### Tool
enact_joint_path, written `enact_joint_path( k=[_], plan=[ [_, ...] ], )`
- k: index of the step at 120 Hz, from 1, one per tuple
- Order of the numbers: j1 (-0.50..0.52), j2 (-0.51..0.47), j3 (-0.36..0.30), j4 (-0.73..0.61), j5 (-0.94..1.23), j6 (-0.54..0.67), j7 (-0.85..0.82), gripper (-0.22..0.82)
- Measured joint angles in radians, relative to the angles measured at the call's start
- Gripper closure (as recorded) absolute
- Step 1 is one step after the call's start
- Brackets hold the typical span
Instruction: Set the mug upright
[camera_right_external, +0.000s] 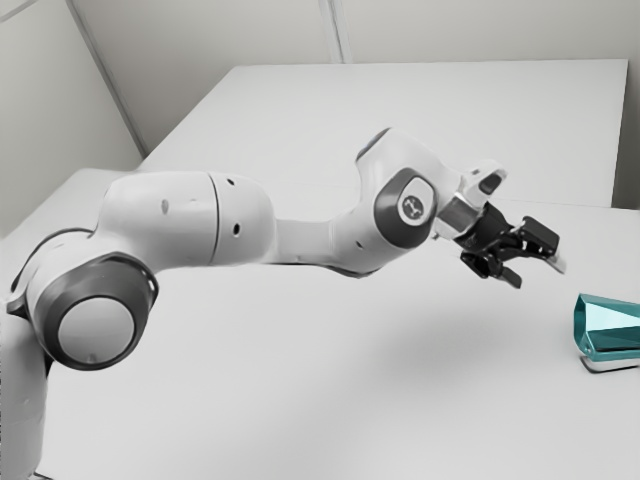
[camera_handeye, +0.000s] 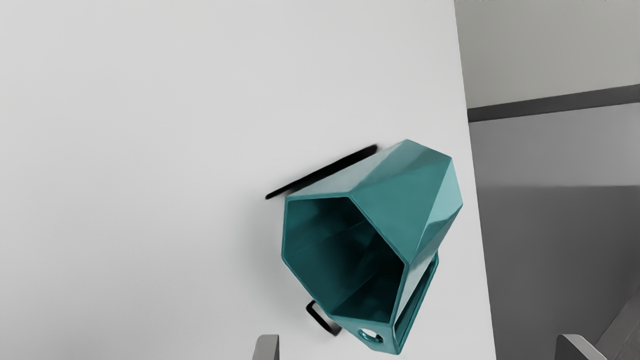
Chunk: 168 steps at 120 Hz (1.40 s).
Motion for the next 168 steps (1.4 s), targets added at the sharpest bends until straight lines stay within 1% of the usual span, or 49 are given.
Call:
enact_joint_path(
  k=[23,47,85,102,123,128,142,148,157,168],
  plan=[
    [-0.05,0.067,-0.024,0.017,-0.092,0.074,-0.025,0.0],
    [-0.063,0.087,-0.03,0.021,-0.169,0.126,-0.042,0.0],
    [-0.091,0.184,-0.045,0.119,-0.188,0.151,-0.06,0.0],
    [-0.106,0.211,-0.046,0.16,-0.19,0.155,-0.066,0.0],
    [-0.109,0.257,-0.074,0.207,-0.19,0.159,-0.071,0.01],
    [-0.109,0.263,-0.078,0.211,-0.19,0.161,-0.072,0.06],
    [-0.11,0.269,-0.079,0.217,-0.189,0.164,-0.074,0.37],
    [-0.11,0.27,-0.079,0.217,-0.188,0.166,-0.075,0.48],
    [-0.111,0.268,-0.079,0.219,-0.188,0.168,-0.076,0.58],
    [-0.111,0.266,-0.079,0.221,-0.188,0.169,-0.078,0.67]
  ],
)
